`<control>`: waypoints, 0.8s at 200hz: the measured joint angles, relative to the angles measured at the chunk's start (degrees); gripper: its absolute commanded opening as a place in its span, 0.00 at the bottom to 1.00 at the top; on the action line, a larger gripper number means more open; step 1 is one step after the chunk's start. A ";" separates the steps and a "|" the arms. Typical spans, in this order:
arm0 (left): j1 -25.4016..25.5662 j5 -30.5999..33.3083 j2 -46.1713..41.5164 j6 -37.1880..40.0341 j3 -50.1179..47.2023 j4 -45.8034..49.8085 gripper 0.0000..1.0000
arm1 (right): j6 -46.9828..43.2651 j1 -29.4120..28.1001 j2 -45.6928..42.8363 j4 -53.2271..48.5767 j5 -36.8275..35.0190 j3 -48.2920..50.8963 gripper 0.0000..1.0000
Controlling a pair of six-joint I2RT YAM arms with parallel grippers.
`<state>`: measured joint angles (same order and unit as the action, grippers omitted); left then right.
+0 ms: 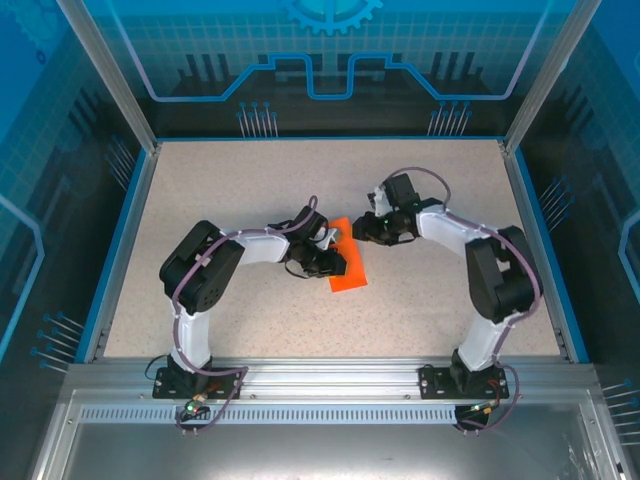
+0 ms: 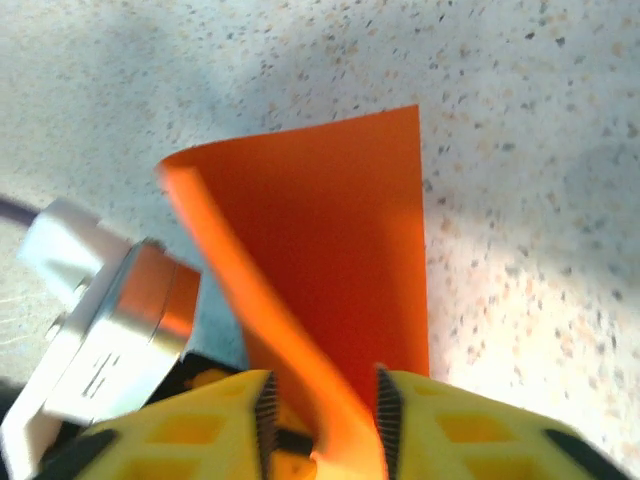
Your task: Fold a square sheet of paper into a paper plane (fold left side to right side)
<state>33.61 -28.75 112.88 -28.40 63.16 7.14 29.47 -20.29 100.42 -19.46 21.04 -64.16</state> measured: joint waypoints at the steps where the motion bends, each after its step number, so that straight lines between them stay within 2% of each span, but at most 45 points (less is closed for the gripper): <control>1: 0.00 0.00 0.00 0.00 0.00 0.00 0.22 | 0.11 0.00 -0.20 0.00 0.02 0.20 0.23; 19: 0.00 0.04 -0.02 0.00 0.00 0.02 0.22 | -0.26 -0.20 -3.39 -0.20 1.03 4.59 0.16; 52: 0.15 0.70 -0.22 0.00 0.00 0.13 0.22 | 0.11 -3.15 -2.86 -0.31 2.89 9.99 0.15; 81: 0.22 1.09 -0.33 0.00 0.00 0.26 0.22 | 1.07 -5.92 0.55 0.96 3.26 10.16 0.15; 160: -0.96 2.54 -0.76 0.50 1.46 4.00 0.24 | 1.51 -6.03 4.15 -1.62 1.64 7.85 0.15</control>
<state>32.64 -26.22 112.12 -27.90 64.62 11.14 30.98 -26.33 104.57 -21.08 22.68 -56.31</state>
